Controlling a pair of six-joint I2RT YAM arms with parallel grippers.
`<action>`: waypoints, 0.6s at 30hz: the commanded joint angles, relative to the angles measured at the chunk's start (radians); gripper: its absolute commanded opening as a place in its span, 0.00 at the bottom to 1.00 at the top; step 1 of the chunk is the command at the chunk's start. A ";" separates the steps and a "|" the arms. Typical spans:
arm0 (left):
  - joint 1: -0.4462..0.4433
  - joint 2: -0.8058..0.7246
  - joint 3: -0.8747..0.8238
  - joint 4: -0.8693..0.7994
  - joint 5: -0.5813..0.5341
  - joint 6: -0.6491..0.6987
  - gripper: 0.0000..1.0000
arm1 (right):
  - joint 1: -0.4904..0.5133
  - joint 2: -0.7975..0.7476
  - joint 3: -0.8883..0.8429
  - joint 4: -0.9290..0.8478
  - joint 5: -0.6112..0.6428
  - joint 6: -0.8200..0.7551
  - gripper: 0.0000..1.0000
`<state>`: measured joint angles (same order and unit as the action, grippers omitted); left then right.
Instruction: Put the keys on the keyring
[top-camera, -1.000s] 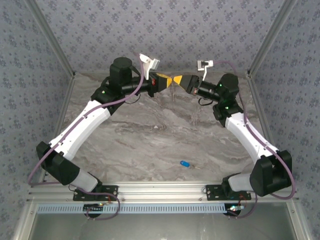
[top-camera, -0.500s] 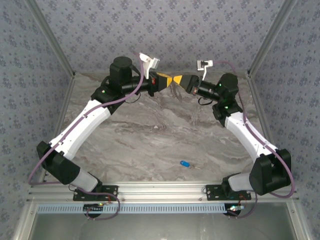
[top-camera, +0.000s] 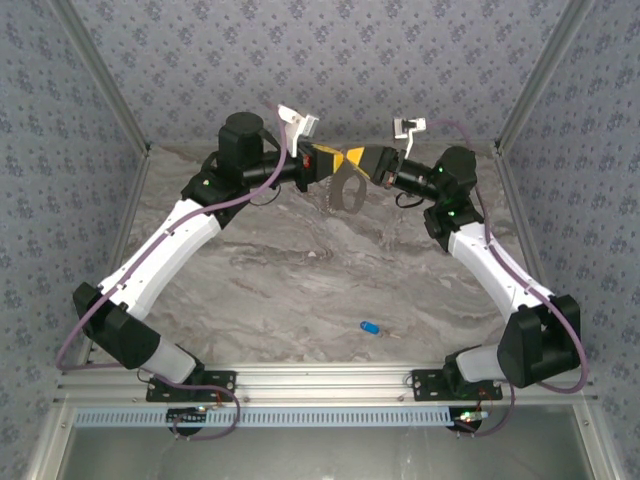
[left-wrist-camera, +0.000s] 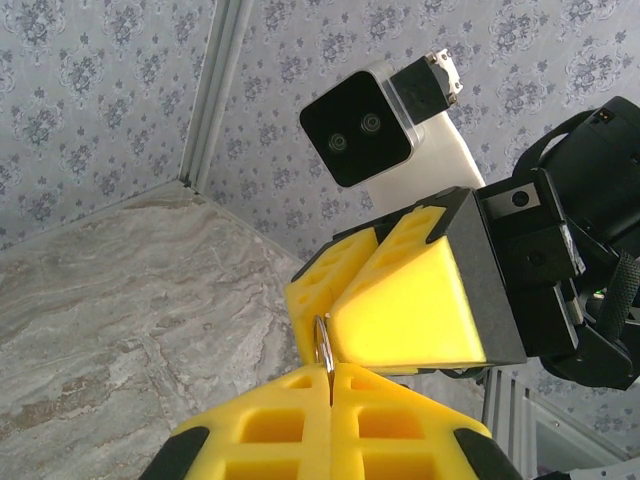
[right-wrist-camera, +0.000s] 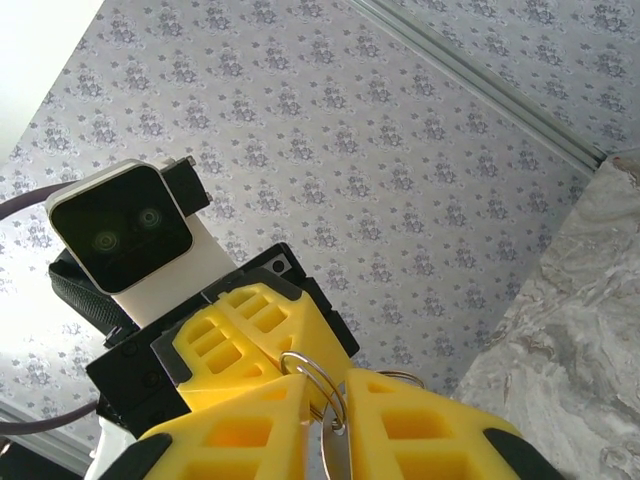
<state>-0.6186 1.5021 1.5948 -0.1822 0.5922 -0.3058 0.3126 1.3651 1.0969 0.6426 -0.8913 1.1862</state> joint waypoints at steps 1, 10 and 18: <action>0.000 0.006 0.037 0.007 0.049 -0.009 0.00 | 0.003 0.006 0.049 0.074 -0.009 0.022 0.23; 0.000 0.005 0.037 0.010 0.054 -0.017 0.00 | 0.003 0.012 0.049 0.063 -0.008 0.016 0.23; 0.000 0.001 0.039 0.010 0.038 -0.013 0.00 | 0.002 0.001 0.036 0.068 -0.025 0.019 0.20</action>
<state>-0.6189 1.5021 1.5948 -0.1875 0.6205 -0.3092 0.3126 1.3727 1.1114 0.6708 -0.8909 1.1980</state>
